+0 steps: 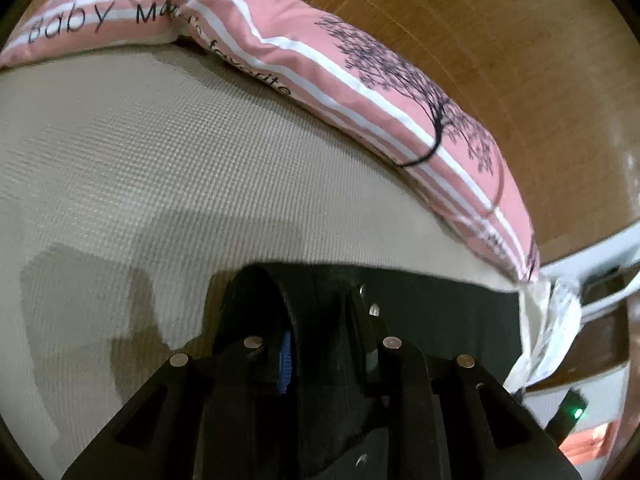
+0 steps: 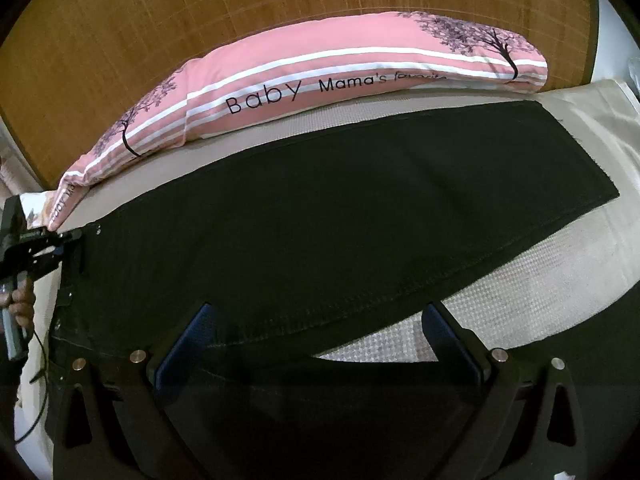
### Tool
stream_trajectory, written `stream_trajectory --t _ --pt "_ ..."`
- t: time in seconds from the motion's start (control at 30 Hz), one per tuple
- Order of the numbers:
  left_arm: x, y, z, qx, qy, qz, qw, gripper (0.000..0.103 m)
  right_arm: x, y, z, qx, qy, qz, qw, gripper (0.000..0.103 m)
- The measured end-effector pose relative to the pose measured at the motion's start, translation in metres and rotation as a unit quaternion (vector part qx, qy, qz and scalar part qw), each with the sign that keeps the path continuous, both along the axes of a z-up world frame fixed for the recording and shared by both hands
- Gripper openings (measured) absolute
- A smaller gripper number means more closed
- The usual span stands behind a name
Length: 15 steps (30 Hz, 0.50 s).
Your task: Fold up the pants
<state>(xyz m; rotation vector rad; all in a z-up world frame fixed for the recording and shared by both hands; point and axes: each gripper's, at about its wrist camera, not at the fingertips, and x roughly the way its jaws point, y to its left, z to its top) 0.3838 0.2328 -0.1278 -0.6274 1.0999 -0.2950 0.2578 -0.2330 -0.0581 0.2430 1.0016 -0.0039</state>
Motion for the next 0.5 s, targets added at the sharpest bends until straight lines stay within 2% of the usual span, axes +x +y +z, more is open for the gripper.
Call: stream_trajectory --t 0.1,0.17,0.23,0.4,0.5 --pt "0.004 0.000 -0.002 -0.003 0.003 0.014 0.9999 0.024 0.003 -0.003 -0.001 -0.002 0.001 0.005 1.000 0.103" --pt "0.002 -0.002 0.000 0.008 -0.004 0.024 0.9997 0.013 0.005 -0.004 -0.001 -0.010 0.002 0.012 1.000 0.103" --pt "-0.005 -0.003 0.005 0.018 -0.021 0.027 0.9992 0.011 0.009 -0.006 -0.001 -0.017 0.007 0.026 0.999 0.103" --pt "-0.034 -0.013 0.049 0.030 -0.105 0.026 0.9937 0.010 0.032 -0.016 0.006 -0.040 0.010 0.104 0.994 0.103" --pt "-0.054 -0.019 0.074 0.034 -0.143 0.015 0.9889 0.010 0.056 -0.027 0.013 -0.059 0.010 0.177 0.982 0.102"
